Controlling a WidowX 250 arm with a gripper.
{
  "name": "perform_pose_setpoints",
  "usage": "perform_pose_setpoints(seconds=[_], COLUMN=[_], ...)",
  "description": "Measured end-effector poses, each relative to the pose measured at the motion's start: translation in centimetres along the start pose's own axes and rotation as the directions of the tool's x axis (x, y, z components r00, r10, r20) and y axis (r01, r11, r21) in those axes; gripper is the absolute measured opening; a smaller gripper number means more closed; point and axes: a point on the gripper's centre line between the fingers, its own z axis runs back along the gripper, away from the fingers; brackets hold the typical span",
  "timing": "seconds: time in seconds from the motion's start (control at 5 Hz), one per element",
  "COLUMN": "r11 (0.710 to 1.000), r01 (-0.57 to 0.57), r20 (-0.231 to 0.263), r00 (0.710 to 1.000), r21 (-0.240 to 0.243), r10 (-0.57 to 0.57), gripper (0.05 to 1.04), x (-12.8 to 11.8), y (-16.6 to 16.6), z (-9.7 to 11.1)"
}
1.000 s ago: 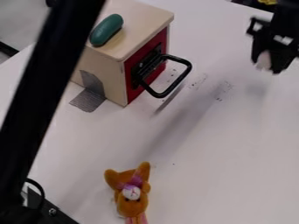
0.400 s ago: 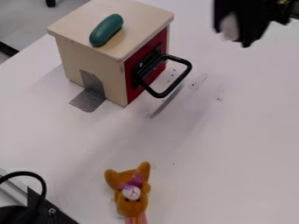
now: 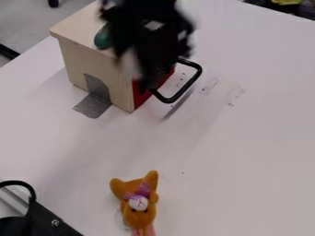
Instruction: Move the white thing and put it on the left side of the yellow bear
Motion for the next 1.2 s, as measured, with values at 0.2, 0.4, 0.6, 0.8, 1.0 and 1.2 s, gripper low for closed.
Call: perform_pose_setpoints(seconds=[0.2, 0.4, 0.6, 0.8, 1.0, 1.2], r11=[1.000, 0.999, 0.998, 0.998, 1.000, 0.993], r01=[-0.015, -0.041, -0.063, -0.059, 0.008, 0.110], r20=[0.025, 0.023, 0.000, -0.017, -0.106, -0.182], r00=[1.000, 0.999, 0.998, 0.998, 0.994, 0.978], r21=[0.022, 0.028, 0.025, -0.009, 0.020, 0.041], r10=[0.015, 0.041, 0.063, 0.058, -0.006, -0.101], gripper=[0.584, 0.584, 0.584, 0.584, 0.584, 0.584], x=[-3.0, -5.3, -6.1, -5.1, -4.3, -3.9], y=[2.6, 5.0, 7.4, 8.8, 9.5, 9.9], z=[-1.1, -3.3, -5.8, -8.9, -11.5, -13.4])
